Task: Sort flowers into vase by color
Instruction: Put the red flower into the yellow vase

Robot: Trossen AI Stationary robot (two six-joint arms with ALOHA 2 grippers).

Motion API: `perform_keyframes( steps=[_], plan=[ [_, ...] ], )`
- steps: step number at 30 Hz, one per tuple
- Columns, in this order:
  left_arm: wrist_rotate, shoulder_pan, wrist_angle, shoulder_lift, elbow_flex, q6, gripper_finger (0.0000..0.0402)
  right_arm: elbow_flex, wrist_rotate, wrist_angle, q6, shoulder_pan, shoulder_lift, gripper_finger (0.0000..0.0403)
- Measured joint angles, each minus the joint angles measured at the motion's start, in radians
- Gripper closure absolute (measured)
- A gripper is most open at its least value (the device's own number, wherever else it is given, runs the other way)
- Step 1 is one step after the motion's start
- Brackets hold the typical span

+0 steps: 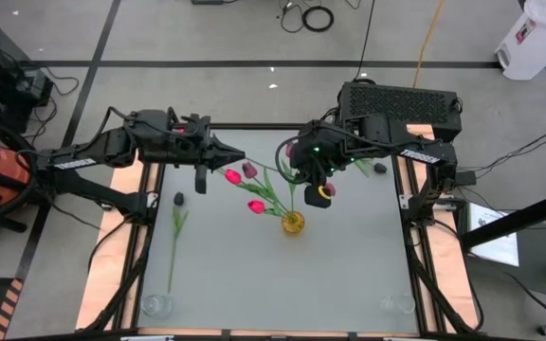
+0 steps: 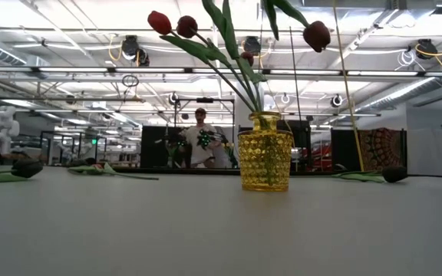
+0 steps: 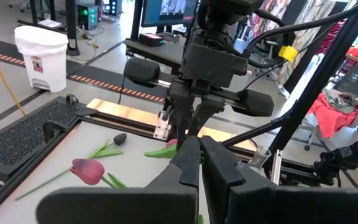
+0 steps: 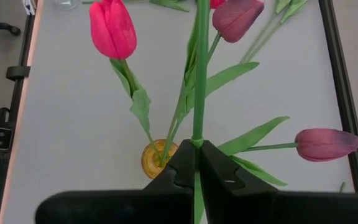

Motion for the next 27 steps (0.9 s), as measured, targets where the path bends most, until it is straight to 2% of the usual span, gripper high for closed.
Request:
perform_keyframes(
  steps=[4,7,14,19,23,27],
  plan=[
    [0.000,0.000,0.007,0.000,0.000,0.002,0.0398,0.000,0.008,0.008,0.002,0.000,0.000,0.0398],
    [0.000,0.000,0.008,0.000,0.000,0.004,0.0399,0.000,0.054,0.022,0.007,0.000,0.000,0.0381],
    [-0.001,0.000,-0.002,0.004,-0.004,0.008,0.0399,0.000,0.063,0.081,0.010,0.000,-0.001,0.0295],
    [-0.022,0.000,-0.002,0.003,-0.002,0.028,0.0399,0.000,0.144,0.103,0.039,0.000,-0.001,0.0233],
    [-0.056,0.000,0.004,0.001,-0.002,0.040,0.0399,0.000,0.183,0.104,0.062,-0.003,-0.008,0.0204],
    [-0.118,0.000,0.003,0.000,-0.002,0.062,0.0399,0.000,0.185,0.128,0.082,-0.003,-0.028,0.0194]
  ],
)
